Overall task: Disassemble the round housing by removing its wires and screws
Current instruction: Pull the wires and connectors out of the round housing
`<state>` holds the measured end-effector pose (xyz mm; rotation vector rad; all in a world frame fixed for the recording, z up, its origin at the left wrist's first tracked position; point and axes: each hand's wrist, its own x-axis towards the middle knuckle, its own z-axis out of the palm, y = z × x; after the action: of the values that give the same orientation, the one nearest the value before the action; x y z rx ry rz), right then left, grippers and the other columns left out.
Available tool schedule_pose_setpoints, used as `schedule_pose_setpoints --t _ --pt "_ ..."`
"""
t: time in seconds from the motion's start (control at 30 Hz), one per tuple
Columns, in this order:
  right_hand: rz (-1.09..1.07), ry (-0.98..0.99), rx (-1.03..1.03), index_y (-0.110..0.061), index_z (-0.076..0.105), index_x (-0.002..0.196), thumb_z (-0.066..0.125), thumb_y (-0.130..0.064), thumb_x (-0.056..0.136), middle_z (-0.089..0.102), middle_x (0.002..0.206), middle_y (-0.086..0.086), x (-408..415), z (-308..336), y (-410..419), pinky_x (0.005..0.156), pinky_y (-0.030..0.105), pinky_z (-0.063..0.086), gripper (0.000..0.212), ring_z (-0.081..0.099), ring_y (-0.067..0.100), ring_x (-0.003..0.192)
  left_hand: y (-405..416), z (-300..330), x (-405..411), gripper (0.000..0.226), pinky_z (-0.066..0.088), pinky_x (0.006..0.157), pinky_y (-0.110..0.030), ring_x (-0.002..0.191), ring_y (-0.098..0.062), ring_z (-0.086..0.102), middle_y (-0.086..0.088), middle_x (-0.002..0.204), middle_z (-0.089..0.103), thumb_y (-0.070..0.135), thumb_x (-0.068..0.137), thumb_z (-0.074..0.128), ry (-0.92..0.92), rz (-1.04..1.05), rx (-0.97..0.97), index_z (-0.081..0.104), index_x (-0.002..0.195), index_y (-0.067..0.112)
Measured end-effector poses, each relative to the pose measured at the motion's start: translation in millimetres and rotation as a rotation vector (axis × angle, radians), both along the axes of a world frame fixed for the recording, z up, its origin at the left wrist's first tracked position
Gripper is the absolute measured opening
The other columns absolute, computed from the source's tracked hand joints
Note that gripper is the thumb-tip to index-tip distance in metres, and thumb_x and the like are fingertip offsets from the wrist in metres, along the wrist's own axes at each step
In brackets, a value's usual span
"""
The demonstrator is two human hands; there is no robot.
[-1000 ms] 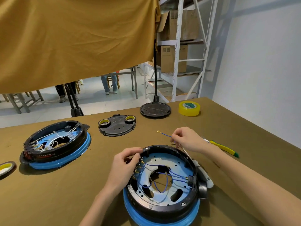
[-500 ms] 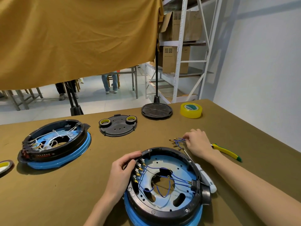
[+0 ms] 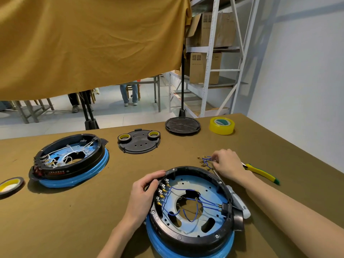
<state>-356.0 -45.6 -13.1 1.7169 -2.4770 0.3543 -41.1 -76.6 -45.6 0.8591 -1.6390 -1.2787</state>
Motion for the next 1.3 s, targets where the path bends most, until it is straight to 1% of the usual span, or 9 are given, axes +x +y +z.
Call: schedule_pose_setpoints --t 0.1,0.2,0.33,0.5,0.7,0.9,1.07,1.13,1.3 --pt "0.134 -0.235 -0.134 -0.018 0.076 0.104 0.061 -0.016 0.096 0.071 0.1 0.001 27.8 13.6 9.7 0.087 0.039 0.053 0.017 0.063 0.019 0.093 3.6 -0.4 -0.4 0.033 0.056 0.091 -0.026 0.113 -0.007 0.069 0.01 0.118 0.077 0.006 0.107 0.049 0.025 0.013 0.02 0.074 0.124 0.019" --pt "0.306 -0.382 -0.289 -0.021 0.075 0.097 0.065 -0.014 0.094 0.068 0.09 -0.007 69.7 31.2 23.4 0.076 0.023 0.05 0.013 0.061 0.006 0.08 4.8 -2.9 2.1 0.033 0.054 0.094 -0.02 0.118 -0.004 0.066 0.01 0.127 0.073 0.012 0.108 0.048 0.01 0.019 0.017 0.068 0.133 0.019" --pt "0.489 -0.418 -0.104 -0.025 0.074 0.097 0.063 -0.03 0.096 0.066 0.09 -0.011 117.6 40.1 36.3 0.075 0.023 0.051 0.012 0.06 0.004 0.082 6.4 -5.9 5.8 0.042 0.052 0.099 -0.028 0.12 -0.004 0.066 0.011 0.13 0.071 0.033 0.1 0.052 0.002 -0.026 0.004 0.065 0.137 0.02" --pt "0.401 -0.24 0.145 -0.022 0.071 0.111 0.057 -0.043 0.098 0.065 0.094 -0.009 141.5 24.6 33.1 0.075 0.034 0.051 0.028 0.063 0.017 0.089 5.0 -7.3 9.5 0.034 0.047 0.105 -0.016 0.125 0.008 0.058 0.022 0.133 0.065 0.028 0.107 0.051 -0.081 -0.053 -0.005 0.06 0.14 0.029" --pt "0.299 -0.495 0.22 -0.016 0.074 0.096 0.062 -0.038 0.095 0.075 0.085 0.004 146.0 20.5 19.6 0.078 0.039 0.058 0.025 0.069 0.02 0.08 2.3 -7.5 9.6 0.04 0.042 0.098 -0.003 0.126 0.014 0.054 0.028 0.132 0.062 0.04 0.101 0.052 -0.119 -0.042 -0.027 0.06 0.139 0.032" --pt "0.215 -0.776 0.351 -0.008 0.069 0.079 0.069 -0.03 0.093 0.065 0.069 0.012 140.2 23.3 5.6 0.047 0.024 0.039 0.025 0.049 0.018 0.049 3.1 -5.5 8.9 0.052 0.041 0.096 -0.001 0.126 0.013 0.055 0.023 0.135 0.063 0.044 0.094 0.049 -0.12 -0.04 -0.063 0.061 0.142 0.026" --pt "0.169 -0.769 0.382 -0.013 0.065 0.077 0.071 -0.029 0.088 0.062 0.068 0.012 142.3 20.9 -2.2 0.047 0.025 0.035 0.02 0.049 0.023 0.055 1.6 -7.0 9.5 0.035 0.045 0.099 -0.008 0.124 0.008 0.059 0.016 0.135 0.066 0.024 0.108 0.052 -0.13 -0.038 -0.052 0.062 0.141 0.023" --pt "0.174 -0.779 0.382 -0.015 0.065 0.076 0.072 -0.027 0.088 0.062 0.065 0.008 142.0 19.2 -4.4 0.048 0.025 0.036 0.019 0.049 0.02 0.05 1.8 -7.5 10.2 0.036 0.047 0.101 -0.011 0.124 0.008 0.059 0.017 0.134 0.067 0.03 0.107 0.051 -0.127 -0.045 -0.048 0.062 0.141 0.024" --pt "0.176 -0.828 0.309 -0.013 0.069 0.077 0.074 -0.022 0.089 0.059 0.052 -0.001 141.2 11.7 -3.2 0.045 0.02 0.04 0.016 0.047 0.011 0.038 3.4 -6.1 9.4 0.051 0.046 0.114 -0.043 0.13 -0.006 0.06 0.01 0.137 0.068 0.042 0.096 0.048 -0.106 -0.046 -0.008 0.063 0.141 0.024"
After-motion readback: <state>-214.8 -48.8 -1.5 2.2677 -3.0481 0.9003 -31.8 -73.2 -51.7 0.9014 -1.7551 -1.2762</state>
